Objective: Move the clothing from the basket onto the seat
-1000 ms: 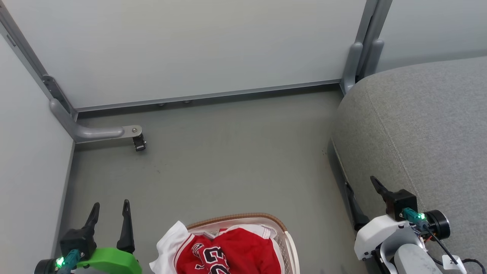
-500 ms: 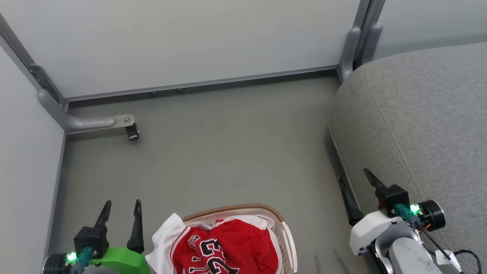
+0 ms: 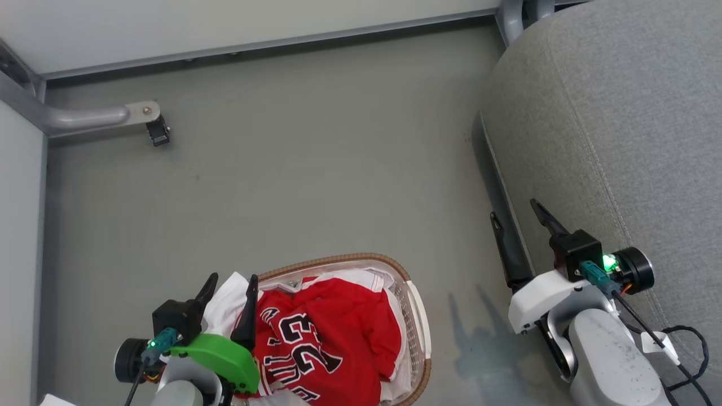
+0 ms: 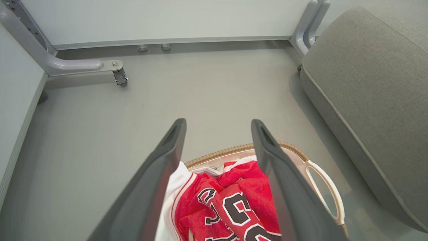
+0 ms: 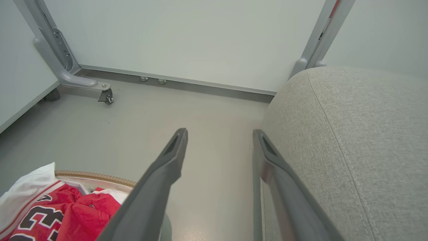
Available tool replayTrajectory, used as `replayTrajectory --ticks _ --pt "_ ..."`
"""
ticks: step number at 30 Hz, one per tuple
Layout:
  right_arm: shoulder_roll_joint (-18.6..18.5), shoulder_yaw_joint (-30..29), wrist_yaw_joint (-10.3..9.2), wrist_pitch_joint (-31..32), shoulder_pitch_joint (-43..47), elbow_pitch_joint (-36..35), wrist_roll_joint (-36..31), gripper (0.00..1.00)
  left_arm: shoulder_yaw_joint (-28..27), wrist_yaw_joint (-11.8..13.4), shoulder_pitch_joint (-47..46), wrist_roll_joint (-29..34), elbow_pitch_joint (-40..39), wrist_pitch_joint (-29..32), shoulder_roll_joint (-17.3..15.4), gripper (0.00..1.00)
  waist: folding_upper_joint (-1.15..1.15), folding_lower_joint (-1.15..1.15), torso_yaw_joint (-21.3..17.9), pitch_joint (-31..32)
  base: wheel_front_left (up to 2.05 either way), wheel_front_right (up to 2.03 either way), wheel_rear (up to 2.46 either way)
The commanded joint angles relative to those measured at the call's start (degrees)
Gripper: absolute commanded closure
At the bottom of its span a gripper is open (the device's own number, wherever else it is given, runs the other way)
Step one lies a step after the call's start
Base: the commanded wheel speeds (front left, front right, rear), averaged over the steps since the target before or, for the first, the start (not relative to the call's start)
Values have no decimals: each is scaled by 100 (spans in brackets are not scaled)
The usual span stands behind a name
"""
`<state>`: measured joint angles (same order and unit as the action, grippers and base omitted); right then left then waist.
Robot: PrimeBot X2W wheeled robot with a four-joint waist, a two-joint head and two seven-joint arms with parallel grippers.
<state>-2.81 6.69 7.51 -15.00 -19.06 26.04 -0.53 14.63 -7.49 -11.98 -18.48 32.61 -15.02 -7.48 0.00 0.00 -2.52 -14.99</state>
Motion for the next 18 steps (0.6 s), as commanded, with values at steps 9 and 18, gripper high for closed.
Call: replayTrajectory --ticks 9,18 --pt "-22 216 -4 -27 -370 -74 -82 0 944 0 -751 -861 899 -15 -163 0 0 0 -272 -1099 0 0 0" --pt "-21 355 -5 -27 -521 -76 -78 0 2181 0 -1299 -2064 2251 40 -88 0 0 0 -376 -1558 0 0 0"
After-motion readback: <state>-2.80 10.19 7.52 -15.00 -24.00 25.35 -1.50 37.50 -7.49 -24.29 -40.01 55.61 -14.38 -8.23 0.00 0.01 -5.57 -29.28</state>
